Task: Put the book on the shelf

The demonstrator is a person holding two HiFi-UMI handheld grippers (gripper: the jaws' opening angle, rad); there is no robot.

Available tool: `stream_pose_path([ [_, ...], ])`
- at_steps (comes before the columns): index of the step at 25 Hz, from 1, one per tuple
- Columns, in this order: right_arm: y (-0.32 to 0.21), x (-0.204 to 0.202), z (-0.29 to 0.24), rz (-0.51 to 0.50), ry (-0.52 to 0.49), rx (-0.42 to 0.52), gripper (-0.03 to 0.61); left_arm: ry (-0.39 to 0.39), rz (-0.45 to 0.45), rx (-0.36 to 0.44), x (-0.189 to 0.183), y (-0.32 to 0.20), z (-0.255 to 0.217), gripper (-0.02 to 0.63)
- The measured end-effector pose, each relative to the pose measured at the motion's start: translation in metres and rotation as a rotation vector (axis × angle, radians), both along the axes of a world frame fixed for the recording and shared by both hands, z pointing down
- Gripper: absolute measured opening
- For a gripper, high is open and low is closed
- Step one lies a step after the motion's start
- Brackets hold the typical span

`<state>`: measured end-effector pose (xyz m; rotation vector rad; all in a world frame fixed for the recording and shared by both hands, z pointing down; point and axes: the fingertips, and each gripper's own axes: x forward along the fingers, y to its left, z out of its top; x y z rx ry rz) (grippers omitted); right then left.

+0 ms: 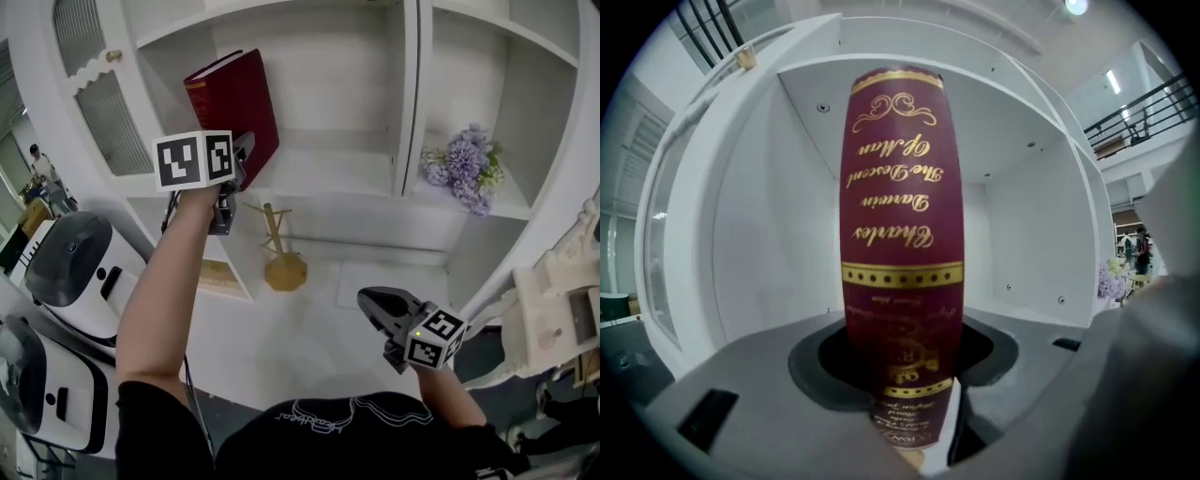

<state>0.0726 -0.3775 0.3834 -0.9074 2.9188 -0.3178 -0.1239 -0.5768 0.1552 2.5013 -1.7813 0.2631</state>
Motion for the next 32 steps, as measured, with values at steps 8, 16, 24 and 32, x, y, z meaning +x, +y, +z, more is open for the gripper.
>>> stream_pose_path([
  [8,-0.008,0.015,0.010,0.034,-0.007,-0.028,0.006,0.050,-0.007,0.010,0.006,-0.018,0.002,0.212],
  [16,-0.008,0.011,0.012,0.040,0.017,-0.017,0.006,0.049,-0.001,0.055,0.011,-0.021,0.001,0.212],
  [24,0.002,0.013,0.003,0.065,0.028,-0.001,0.006,0.039,0.042,0.175,0.007,-0.007,-0.016,0.219],
  [32,0.026,-0.005,-0.022,0.053,0.055,0.051,0.006,0.045,0.092,0.303,-0.005,0.044,-0.036,0.222],
])
